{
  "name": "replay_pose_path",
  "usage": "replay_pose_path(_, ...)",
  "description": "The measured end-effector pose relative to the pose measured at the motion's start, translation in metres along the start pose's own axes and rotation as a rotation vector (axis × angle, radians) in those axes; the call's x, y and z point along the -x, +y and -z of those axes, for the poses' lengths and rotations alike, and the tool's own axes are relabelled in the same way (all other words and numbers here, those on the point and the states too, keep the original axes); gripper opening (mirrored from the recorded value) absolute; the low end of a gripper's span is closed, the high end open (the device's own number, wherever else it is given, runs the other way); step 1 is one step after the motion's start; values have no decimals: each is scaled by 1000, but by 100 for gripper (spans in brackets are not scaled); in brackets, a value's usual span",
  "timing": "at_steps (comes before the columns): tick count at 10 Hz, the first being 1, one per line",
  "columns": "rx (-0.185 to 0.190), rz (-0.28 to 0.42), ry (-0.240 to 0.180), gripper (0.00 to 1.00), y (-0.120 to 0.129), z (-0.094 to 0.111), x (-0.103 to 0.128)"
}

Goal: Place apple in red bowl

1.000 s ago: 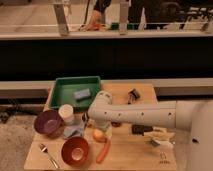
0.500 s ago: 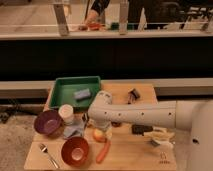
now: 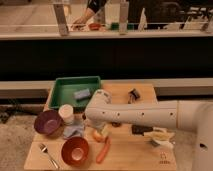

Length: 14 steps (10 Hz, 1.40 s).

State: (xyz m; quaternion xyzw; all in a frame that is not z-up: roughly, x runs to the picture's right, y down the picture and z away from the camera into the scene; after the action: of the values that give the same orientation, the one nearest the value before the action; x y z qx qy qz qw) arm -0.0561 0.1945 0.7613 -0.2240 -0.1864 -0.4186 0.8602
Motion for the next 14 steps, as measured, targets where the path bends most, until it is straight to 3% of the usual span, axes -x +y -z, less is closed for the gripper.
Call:
replay_pose_path(7,63,-31,51,80,16,-8,-11)
replay_pose_path(10,91,-59,50,80,31,-24,-22)
replay_pose_path(14,85,-85,21,80,46,-39,-31)
